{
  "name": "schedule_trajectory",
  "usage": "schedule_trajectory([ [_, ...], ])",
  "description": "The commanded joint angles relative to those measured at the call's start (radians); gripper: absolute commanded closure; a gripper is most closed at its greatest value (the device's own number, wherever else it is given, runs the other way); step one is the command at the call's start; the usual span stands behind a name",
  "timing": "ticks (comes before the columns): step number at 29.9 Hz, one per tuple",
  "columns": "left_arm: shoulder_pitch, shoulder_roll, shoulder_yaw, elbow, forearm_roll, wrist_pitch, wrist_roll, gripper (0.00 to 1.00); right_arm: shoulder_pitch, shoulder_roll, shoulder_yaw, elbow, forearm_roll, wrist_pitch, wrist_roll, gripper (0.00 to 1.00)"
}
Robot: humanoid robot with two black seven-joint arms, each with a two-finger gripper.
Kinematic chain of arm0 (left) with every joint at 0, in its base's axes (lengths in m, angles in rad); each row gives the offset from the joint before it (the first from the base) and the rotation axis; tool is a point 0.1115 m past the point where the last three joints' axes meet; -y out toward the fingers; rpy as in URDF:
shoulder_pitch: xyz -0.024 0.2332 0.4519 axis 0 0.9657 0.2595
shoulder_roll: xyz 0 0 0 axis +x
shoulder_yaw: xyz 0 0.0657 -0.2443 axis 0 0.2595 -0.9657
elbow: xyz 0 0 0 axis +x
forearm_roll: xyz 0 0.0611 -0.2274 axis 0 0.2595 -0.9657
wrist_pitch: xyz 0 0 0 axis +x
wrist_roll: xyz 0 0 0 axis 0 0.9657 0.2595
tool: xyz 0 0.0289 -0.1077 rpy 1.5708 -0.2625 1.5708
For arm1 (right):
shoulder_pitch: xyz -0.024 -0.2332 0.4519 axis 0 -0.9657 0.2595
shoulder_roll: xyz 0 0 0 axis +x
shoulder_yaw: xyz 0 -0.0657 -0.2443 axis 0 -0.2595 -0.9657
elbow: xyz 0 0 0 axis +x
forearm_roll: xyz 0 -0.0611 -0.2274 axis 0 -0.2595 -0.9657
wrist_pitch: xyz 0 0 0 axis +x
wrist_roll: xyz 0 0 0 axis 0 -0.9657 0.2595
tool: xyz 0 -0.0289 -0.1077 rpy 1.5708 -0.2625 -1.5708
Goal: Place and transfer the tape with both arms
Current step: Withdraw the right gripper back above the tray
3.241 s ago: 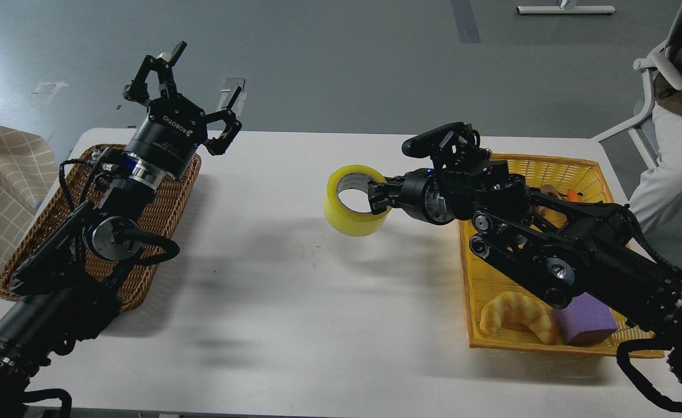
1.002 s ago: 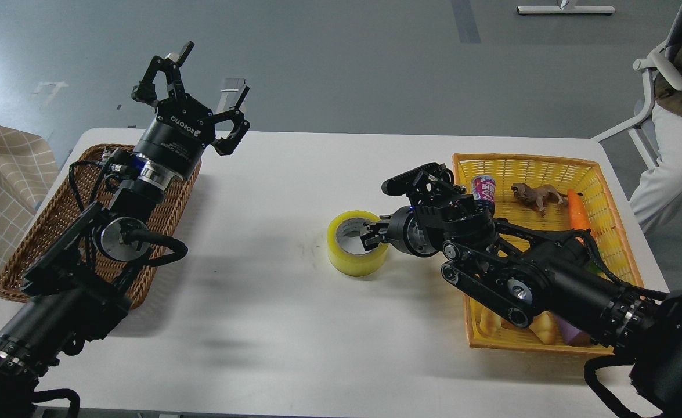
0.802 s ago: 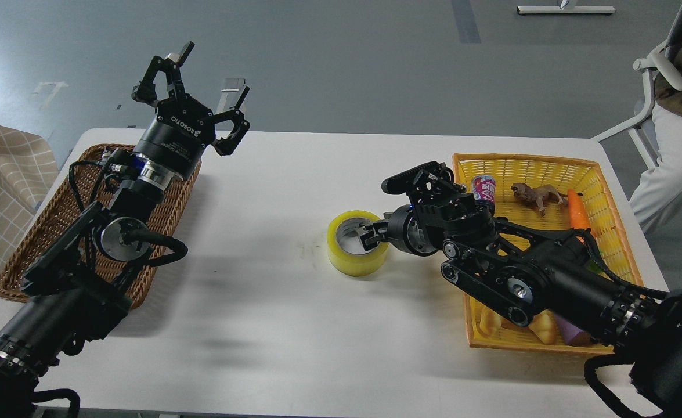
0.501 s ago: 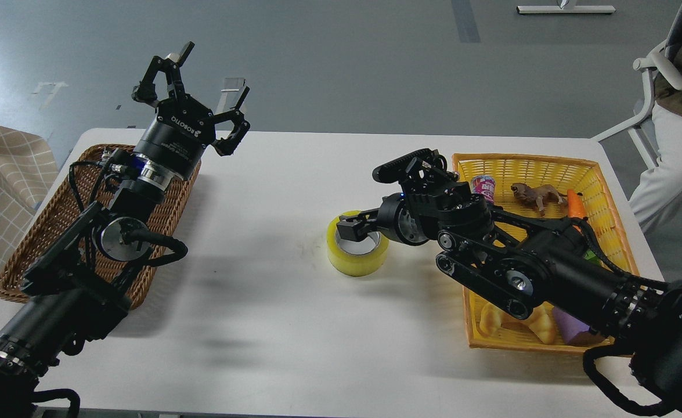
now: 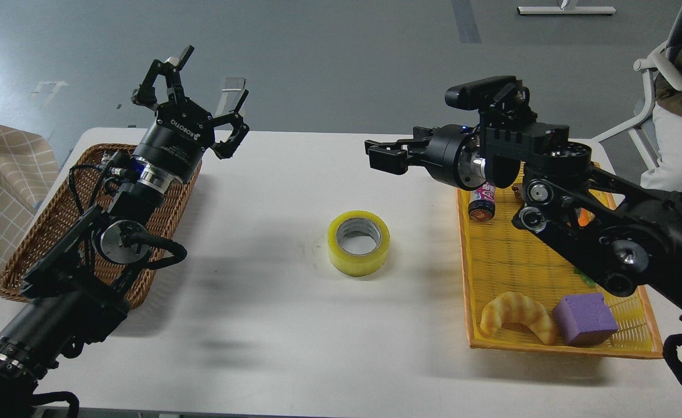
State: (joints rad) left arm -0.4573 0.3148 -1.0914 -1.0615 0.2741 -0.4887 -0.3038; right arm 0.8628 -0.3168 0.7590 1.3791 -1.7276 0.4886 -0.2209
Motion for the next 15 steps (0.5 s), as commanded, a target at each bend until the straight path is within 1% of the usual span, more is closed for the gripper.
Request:
schedule_trajectory([
  [1,-0.003,0.003,0.001,0.000,0.002,0.000,0.005,0.02,-0.066,-0.016,0.130,0.020,0.080,0.000,0.000,0.02],
  [4,-0.007,0.003,0.002,0.000,0.004,0.000,0.008,0.02,-0.126,-0.016,0.258,0.015,0.115,0.000,0.000,0.02],
  [11,-0.014,0.007,0.002,0.001,0.005,0.000,0.012,0.02,-0.237,-0.015,0.437,0.015,0.178,0.000,0.002,0.02],
  [15,-0.018,0.009,0.004,0.017,0.007,0.000,0.012,0.02,-0.289,-0.005,0.554,0.008,0.322,0.000,0.003,0.02],
])
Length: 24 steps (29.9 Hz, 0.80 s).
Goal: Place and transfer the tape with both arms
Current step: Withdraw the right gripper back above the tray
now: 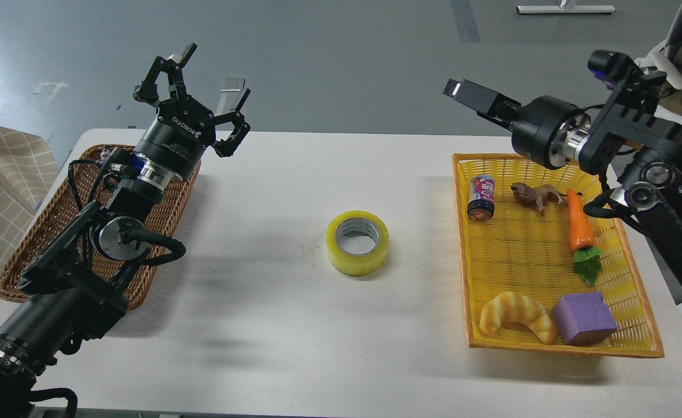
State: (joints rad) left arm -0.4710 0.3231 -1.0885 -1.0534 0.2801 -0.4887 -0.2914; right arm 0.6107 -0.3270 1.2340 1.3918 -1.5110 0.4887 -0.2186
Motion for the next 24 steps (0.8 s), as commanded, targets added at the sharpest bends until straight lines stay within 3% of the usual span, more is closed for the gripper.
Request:
schedule_trajectory([
  [1,-0.006,0.002,0.001,0.010,0.001,0.000,0.000,0.02,-0.058,0.006,0.112,-0.007,0.165,0.000,0.002,0.02],
  [13,-0.006,0.002,-0.002,0.016,0.001,0.000,0.000,0.02,-0.124,0.074,0.312,-0.155,0.665,0.000,0.004,0.02],
  [24,-0.001,0.008,0.001,0.015,0.001,0.000,0.000,0.02,-0.129,0.086,0.317,-0.309,1.109,0.000,0.005,0.01],
])
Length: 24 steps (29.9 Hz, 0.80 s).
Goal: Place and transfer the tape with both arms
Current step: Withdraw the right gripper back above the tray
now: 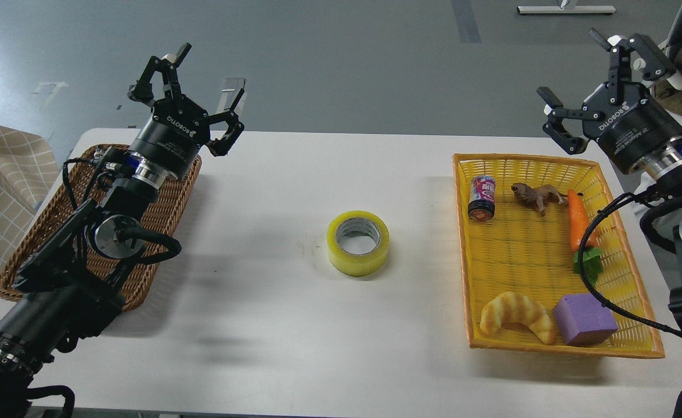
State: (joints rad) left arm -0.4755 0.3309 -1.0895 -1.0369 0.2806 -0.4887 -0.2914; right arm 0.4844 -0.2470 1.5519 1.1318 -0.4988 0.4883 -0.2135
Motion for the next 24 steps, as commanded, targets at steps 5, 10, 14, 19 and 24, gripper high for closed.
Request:
schedule_trajectory([
  [5,0.002,-0.001,0.005,-0.002,0.000,0.000,0.000,0.02,-0.006,0.017,0.004,-0.083,0.151,0.000,0.002,0.01],
  [10,0.002,-0.001,0.010,-0.005,0.000,0.000,0.000,0.02,-0.018,0.031,0.013,-0.086,0.210,0.000,0.002,0.01],
  [14,0.000,0.000,0.010,-0.005,0.000,0.000,0.000,0.02,-0.038,0.034,0.014,-0.086,0.215,0.000,0.002,0.01],
  [19,0.002,-0.003,0.017,-0.003,0.000,0.000,0.000,0.02,-0.062,0.034,0.023,-0.084,0.229,0.000,0.002,0.01],
  [24,0.003,-0.001,0.019,-0.002,0.003,0.000,0.003,0.02,-0.079,0.034,0.050,-0.086,0.313,0.000,0.002,0.01],
])
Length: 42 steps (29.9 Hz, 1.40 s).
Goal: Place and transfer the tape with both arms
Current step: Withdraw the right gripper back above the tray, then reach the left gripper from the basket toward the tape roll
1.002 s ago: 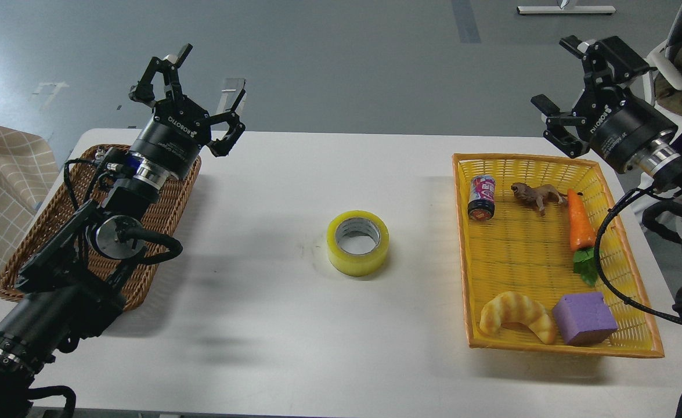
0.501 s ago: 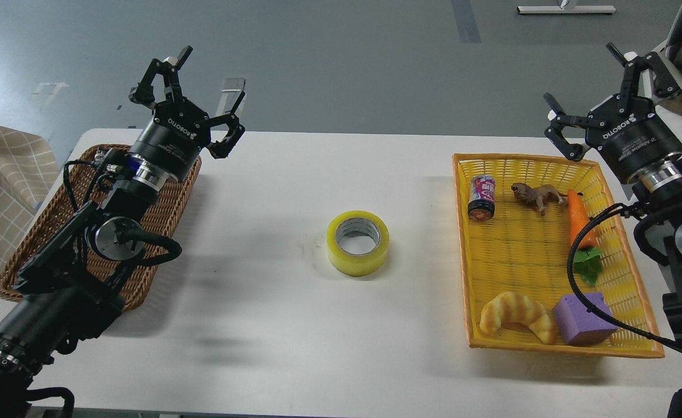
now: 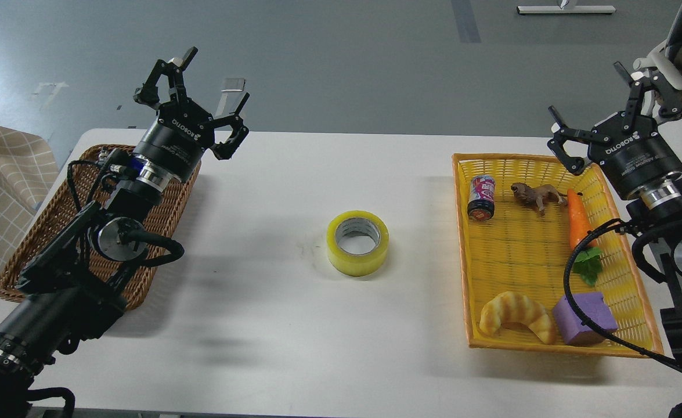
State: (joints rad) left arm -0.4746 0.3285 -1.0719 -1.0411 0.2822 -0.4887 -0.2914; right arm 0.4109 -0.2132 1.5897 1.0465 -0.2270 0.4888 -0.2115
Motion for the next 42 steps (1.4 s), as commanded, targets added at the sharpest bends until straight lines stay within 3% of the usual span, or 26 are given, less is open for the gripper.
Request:
schedule_trajectory([
  [1,0.001,0.001,0.001,0.004,0.005,0.000,0.009,0.02,-0.011,0.000,0.013,-0.002,0.044,0.000,0.000,0.01],
  [15,-0.004,-0.008,0.017,0.016,0.011,0.000,0.011,0.02,0.028,0.000,0.010,-0.160,0.046,0.000,-0.011,0.01],
  [25,-0.019,0.001,0.023,0.016,0.031,0.000,0.008,0.02,0.037,-0.009,0.007,-0.166,0.046,0.000,-0.014,0.01],
  [37,-0.067,0.041,0.073,-0.051,0.408,0.000,0.001,0.02,0.028,-0.009,0.007,-0.160,0.046,0.000,-0.012,0.01],
  [42,-0.084,0.090,0.112,-0.154,0.505,0.088,0.003,0.02,0.026,-0.005,0.007,-0.158,0.046,0.000,-0.011,0.01],
])
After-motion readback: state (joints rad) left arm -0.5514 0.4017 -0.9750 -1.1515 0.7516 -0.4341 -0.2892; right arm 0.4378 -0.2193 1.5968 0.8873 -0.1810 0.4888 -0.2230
